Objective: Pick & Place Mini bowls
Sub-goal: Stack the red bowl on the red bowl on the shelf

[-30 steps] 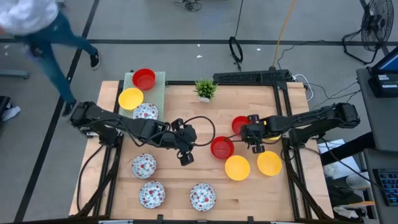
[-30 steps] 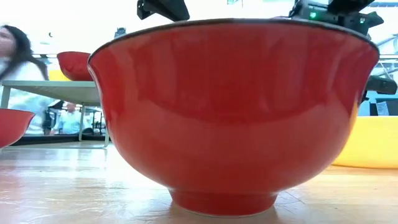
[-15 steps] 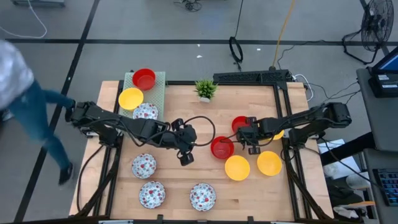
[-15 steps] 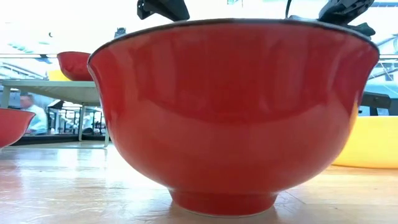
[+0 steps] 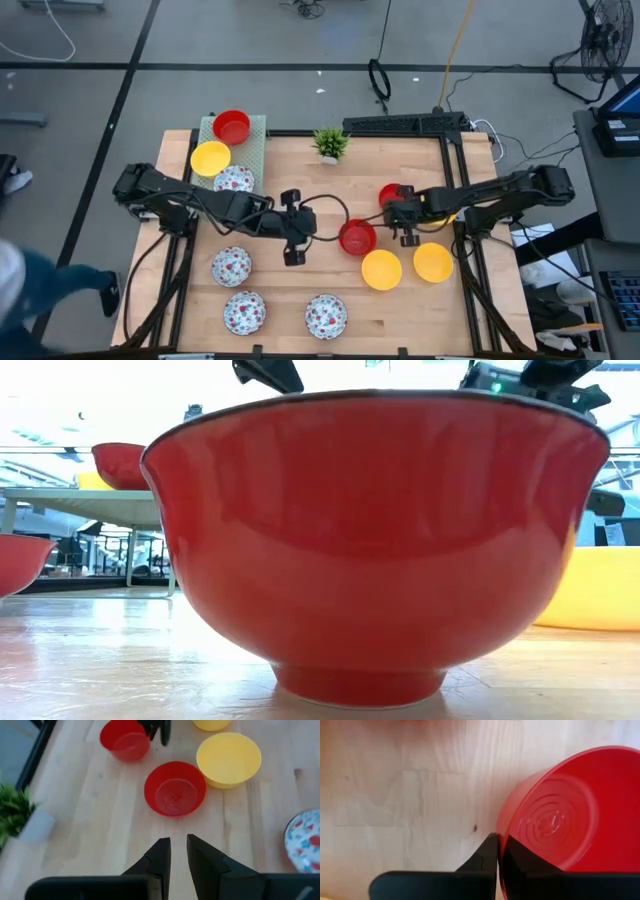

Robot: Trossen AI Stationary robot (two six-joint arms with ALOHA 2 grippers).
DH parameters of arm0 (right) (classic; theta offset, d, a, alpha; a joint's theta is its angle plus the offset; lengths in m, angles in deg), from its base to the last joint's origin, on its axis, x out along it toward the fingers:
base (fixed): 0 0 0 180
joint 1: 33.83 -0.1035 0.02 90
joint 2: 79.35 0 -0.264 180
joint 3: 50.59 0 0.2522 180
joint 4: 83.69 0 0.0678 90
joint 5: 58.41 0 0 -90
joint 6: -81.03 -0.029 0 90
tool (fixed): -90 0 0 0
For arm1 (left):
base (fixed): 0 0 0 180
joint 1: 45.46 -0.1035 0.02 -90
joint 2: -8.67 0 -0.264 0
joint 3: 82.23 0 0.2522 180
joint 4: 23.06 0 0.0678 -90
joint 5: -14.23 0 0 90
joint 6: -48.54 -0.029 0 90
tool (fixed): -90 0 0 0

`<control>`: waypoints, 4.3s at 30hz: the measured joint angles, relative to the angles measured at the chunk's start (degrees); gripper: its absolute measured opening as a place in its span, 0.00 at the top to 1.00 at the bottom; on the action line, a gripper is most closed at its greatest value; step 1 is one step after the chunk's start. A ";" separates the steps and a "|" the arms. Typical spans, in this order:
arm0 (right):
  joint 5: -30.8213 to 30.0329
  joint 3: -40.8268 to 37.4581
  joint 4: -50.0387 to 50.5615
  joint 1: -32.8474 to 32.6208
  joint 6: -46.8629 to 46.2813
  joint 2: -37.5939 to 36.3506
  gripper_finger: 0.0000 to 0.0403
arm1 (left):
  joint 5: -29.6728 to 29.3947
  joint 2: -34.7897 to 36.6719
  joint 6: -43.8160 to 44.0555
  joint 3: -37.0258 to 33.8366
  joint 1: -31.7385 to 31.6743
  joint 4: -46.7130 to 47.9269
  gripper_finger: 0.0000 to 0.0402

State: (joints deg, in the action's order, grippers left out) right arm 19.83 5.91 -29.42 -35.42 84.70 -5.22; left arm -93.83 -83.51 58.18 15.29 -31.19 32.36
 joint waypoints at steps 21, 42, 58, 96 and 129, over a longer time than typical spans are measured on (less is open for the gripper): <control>31.28 6.56 -22.79 -7.47 -2.57 -7.39 1.00 | 5.45 -0.13 -17.69 0.00 -0.27 -16.17 0.39; 36.04 7.05 -43.30 -15.80 13.78 -6.61 1.00 | 22.86 -0.65 -18.74 0.00 -0.84 -28.50 0.40; 44.95 12.07 -42.50 -15.64 16.58 -3.15 1.00 | 36.20 -2.51 -16.94 0.02 -0.32 -28.51 0.41; 24.07 12.07 -35.74 -15.23 16.44 -9.16 0.45 | 37.30 -2.58 -13.58 -0.02 -1.84 -24.78 0.99; -16.93 12.00 -20.52 -15.21 7.71 -14.93 0.47 | -8.97 10.68 5.72 0.07 -36.15 14.13 0.99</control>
State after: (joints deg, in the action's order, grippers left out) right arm 2.90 17.91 -49.94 -50.63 92.42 -20.15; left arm -102.80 -72.84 63.90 15.36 -67.33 46.50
